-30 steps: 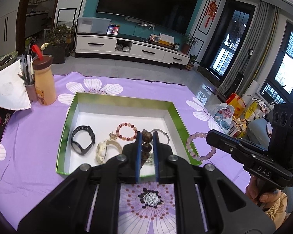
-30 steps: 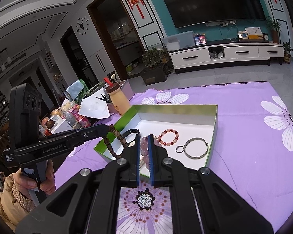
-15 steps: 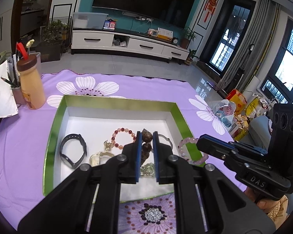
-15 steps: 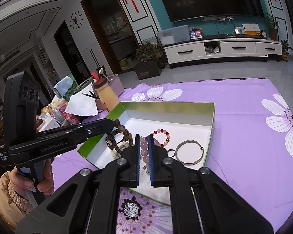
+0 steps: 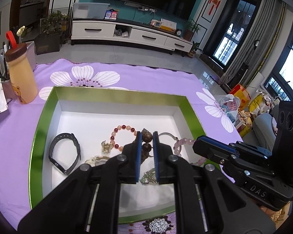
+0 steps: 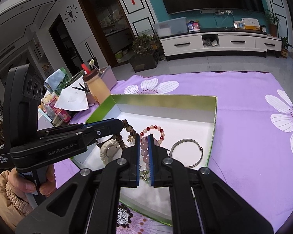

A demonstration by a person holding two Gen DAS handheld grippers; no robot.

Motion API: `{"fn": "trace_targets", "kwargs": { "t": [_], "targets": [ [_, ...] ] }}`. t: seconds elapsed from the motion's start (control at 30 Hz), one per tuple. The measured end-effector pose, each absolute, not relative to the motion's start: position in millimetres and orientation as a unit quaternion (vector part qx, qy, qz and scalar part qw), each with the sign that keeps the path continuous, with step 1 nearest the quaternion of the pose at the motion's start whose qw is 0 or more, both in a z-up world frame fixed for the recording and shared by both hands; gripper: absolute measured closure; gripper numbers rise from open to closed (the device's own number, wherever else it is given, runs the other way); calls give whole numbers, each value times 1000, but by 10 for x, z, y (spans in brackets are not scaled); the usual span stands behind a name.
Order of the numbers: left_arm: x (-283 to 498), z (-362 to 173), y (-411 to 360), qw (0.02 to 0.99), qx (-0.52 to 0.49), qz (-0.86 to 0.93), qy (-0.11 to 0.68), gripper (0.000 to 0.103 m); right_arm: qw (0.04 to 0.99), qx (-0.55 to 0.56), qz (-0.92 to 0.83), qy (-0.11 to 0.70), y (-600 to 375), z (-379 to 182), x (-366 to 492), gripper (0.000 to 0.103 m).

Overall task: Organize jewelry
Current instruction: 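Carry the brown and pink bead bracelets over the green box, then lower both held bead bracelets into the green box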

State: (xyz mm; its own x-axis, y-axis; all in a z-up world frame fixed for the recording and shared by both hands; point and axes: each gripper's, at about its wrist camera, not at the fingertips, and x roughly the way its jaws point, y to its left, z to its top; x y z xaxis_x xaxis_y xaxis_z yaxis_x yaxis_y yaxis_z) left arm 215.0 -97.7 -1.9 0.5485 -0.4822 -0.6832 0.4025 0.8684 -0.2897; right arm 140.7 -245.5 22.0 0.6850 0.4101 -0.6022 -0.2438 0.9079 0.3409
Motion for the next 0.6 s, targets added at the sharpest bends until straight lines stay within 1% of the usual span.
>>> {"fn": "trace_targets", "kwargs": {
  "t": [0.6],
  "targets": [
    [2354, -354, -1063, 868, -37, -233, 436, 92, 897, 100, 156, 402, -2412, -57, 1612, 96]
  ]
}}
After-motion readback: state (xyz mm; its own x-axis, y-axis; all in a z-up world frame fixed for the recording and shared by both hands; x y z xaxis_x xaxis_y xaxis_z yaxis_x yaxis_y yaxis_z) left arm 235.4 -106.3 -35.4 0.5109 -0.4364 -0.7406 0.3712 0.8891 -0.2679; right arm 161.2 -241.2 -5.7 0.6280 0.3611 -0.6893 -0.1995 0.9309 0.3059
